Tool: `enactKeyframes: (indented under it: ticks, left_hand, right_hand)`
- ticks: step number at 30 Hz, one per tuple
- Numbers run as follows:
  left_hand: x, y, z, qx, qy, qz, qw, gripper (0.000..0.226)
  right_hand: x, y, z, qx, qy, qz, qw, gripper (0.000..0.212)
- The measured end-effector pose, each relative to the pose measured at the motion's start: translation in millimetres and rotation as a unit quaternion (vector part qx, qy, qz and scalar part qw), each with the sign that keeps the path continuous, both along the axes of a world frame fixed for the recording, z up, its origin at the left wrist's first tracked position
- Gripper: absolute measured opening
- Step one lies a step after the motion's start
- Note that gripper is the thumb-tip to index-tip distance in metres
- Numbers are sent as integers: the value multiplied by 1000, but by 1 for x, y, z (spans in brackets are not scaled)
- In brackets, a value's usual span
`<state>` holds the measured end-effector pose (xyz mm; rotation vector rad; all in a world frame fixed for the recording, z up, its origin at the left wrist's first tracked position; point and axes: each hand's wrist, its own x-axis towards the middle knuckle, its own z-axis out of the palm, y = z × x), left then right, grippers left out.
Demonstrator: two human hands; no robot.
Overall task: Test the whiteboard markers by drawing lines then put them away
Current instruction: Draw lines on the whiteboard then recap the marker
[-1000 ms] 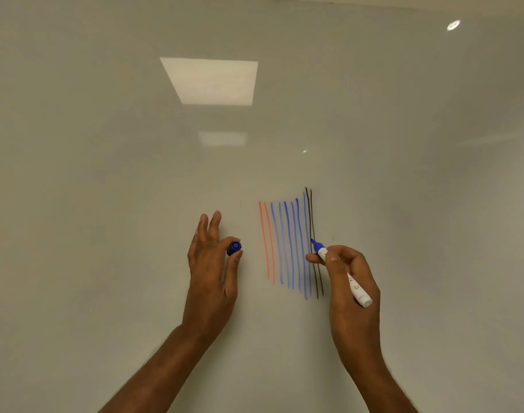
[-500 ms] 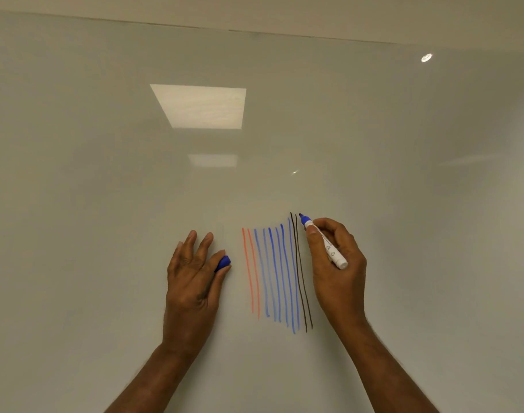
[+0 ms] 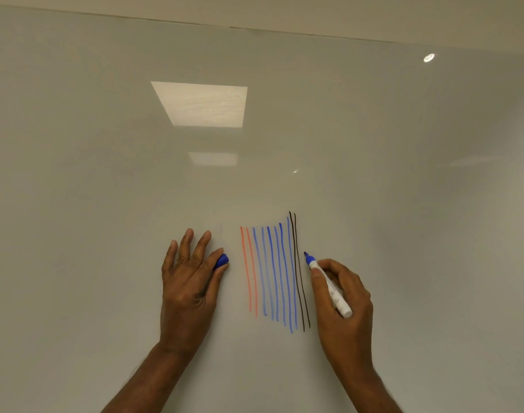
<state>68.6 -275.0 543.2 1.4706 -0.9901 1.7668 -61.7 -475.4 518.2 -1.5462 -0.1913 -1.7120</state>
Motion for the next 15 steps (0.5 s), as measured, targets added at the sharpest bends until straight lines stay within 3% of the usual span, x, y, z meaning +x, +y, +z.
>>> enactKeyframes:
  ticks: [4, 7, 9, 11, 13, 15]
  left_hand:
    - [0, 0, -1, 2, 6, -2, 1000, 37]
    - [0, 0, -1, 4, 5, -4, 1000, 38]
    - [0, 0, -1, 4, 5, -4, 1000, 39]
    - [0, 0, -1, 3, 4, 0, 1000, 39]
    - [0, 0, -1, 1, 2, 3, 1000, 38]
    - [1, -1, -1, 0, 1, 3, 1000, 37]
  right_hand:
    - [-4, -6, -47, 2, -1, 1, 1000, 20]
    - [4, -18, -85, 12, 33, -36, 999, 40]
    - [5, -24, -103, 8, 79, -41, 996, 23]
    - [3, -26, -108, 8, 90, -29, 996, 37]
    - [-6, -19, -95, 15, 40, -25, 999, 18]
    - [-15, -10, -66, 30, -9, -17, 999, 28]
